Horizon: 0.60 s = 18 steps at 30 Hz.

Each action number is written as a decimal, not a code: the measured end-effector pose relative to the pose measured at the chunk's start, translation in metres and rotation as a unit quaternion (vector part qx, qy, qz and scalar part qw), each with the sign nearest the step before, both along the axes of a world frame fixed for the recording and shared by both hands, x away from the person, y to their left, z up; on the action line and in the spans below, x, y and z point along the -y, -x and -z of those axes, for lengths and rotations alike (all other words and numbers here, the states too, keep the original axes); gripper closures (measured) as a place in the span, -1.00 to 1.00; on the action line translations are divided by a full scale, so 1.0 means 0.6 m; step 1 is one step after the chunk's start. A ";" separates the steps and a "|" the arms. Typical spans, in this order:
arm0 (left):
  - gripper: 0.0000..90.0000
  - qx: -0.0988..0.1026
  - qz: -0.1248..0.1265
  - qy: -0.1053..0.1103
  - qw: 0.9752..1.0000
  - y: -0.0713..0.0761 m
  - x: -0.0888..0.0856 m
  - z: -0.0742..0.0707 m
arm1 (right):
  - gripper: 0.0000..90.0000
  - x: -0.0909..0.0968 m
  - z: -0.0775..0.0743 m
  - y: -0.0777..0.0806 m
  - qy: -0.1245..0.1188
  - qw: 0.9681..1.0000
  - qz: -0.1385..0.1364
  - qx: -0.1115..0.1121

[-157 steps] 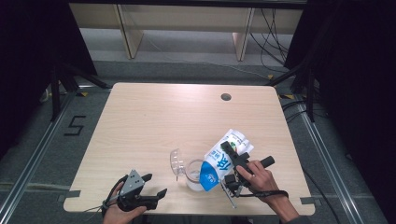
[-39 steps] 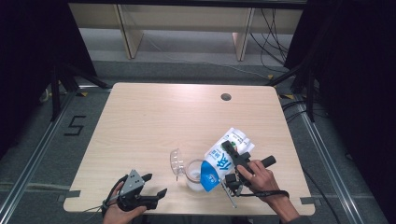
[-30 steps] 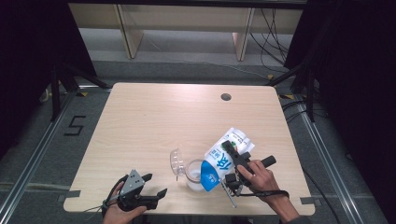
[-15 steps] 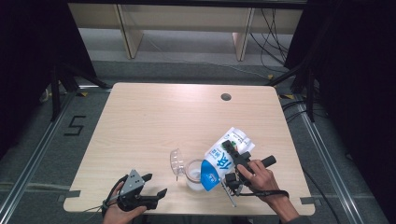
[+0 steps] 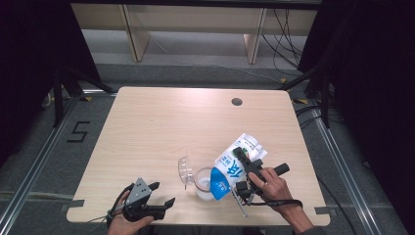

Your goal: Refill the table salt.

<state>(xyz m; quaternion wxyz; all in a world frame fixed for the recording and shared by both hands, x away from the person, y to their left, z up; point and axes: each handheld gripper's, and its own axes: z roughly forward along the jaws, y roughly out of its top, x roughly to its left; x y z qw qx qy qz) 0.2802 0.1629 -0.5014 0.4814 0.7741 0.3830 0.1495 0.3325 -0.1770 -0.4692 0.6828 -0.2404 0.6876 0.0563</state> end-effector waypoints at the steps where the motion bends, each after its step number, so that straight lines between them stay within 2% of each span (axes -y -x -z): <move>1: -0.52 0.000 0.001 -0.002 1.000 0.000 0.000 0.000 | 0.40 0.000 0.000 0.000 0.000 1.000 -0.001 0.000; 4: -0.52 0.000 0.000 0.000 1.000 0.000 0.000 0.000 | 0.40 0.000 -0.002 0.001 0.001 1.000 0.003 -0.002; 5: -0.52 0.001 0.001 -0.002 1.000 0.000 -0.001 -0.001 | 0.40 -0.003 -0.007 0.001 0.018 1.000 -0.002 0.007; 6: -0.52 0.002 0.001 -0.004 1.000 0.000 -0.001 -0.001 | 0.40 0.000 -0.002 0.001 -0.001 1.000 0.003 -0.003; 13: -0.52 0.000 0.000 0.000 1.000 0.000 0.000 0.000 | 0.41 -0.001 -0.003 0.001 0.001 1.000 0.006 -0.001; 14: -0.52 0.000 0.001 -0.003 1.000 0.000 -0.001 0.000 | 0.41 -0.004 -0.007 0.002 0.015 1.000 0.002 0.007; 15: -0.52 0.000 0.004 -0.009 1.000 0.000 -0.003 -0.001 | 0.41 -0.004 -0.007 0.001 0.013 1.000 -0.001 0.008; 16: -0.52 0.000 0.000 -0.001 1.000 0.000 -0.001 0.000 | 0.41 -0.004 -0.008 0.002 0.018 1.000 0.006 0.006; 17: -0.52 0.000 0.000 -0.003 1.000 0.000 -0.001 -0.001 | 0.41 -0.002 -0.003 0.000 0.003 1.000 0.004 -0.002; 18: -0.52 0.001 0.001 -0.003 1.000 0.000 -0.001 -0.001 | 0.41 -0.001 -0.003 0.000 0.003 1.000 0.006 -0.002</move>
